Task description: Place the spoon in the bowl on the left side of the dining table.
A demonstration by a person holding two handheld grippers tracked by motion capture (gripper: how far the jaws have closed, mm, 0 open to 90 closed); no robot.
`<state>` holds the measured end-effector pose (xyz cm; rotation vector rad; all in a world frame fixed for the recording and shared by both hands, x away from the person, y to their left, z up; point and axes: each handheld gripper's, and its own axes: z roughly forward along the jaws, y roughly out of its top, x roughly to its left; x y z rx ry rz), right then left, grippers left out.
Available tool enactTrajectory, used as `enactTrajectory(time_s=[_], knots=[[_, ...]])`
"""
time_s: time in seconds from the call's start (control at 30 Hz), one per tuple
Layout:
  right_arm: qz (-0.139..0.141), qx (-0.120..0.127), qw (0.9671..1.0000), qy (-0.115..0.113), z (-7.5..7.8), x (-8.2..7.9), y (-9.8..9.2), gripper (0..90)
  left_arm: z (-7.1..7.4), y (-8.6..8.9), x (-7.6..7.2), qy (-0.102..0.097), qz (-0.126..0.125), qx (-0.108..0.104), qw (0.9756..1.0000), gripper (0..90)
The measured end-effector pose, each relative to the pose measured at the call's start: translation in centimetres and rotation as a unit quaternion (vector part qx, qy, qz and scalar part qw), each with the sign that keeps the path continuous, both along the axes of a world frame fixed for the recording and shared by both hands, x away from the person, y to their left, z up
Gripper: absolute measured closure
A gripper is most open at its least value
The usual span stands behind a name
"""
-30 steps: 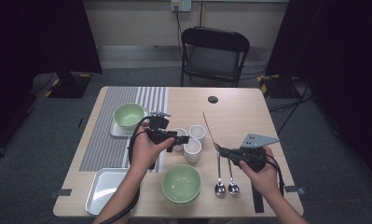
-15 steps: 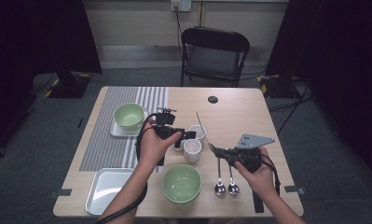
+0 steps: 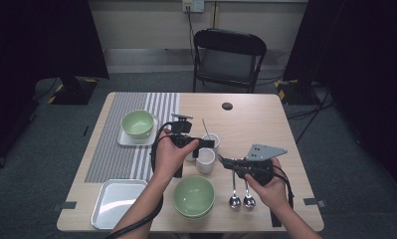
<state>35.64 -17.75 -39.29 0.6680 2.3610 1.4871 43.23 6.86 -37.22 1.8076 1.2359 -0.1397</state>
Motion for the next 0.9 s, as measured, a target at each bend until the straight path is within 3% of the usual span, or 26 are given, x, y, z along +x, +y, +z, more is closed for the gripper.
enactTrajectory(time_s=[0.03,0.1,0.17,0.3,0.43,0.7,0.77,0.9], knots=[[0.002,0.0,1.0,-0.001,0.0,0.0,0.1,89.4,0.0,-0.1,0.0,0.002,-0.001,-0.006,1.0,50.2],[0.003,0.0,1.0,-0.004,0.1,-0.1,0.3,89.4,0.0,-0.2,-0.1,0.009,-0.004,0.003,1.0,54.0],[0.005,0.0,1.0,-0.005,0.1,-0.1,0.5,89.4,0.0,-0.4,-0.2,0.018,-0.002,-0.008,0.9998,57.5],[0.011,-0.002,0.9999,-0.012,0.1,-0.2,0.8,89.3,0.1,-0.5,-0.2,0.028,-0.004,-0.001,0.9996,68.2],[0.011,-0.006,0.9998,-0.014,-0.1,-0.3,1.0,89.1,0.2,-0.5,-0.2,0.033,-0.004,0.003,0.9994,70.9],[0.015,-0.016,0.9997,-0.009,-0.9,-0.4,1.9,85.8,1.0,-0.9,-0.5,0.025,-0.005,-0.016,0.9996,81.3],[0.018,-0.02,0.9996,-0.005,-1.0,-0.3,2.1,84.1,1.3,-1.1,-0.7,0.018,-0.015,-0.031,0.9992,84.2],[0.017,-0.023,0.9996,-0.002,-1.4,-0.3,2.4,77.1,1.7,-1.5,-0.9,0.011,-0.019,-0.014,0.9997,87.2]])
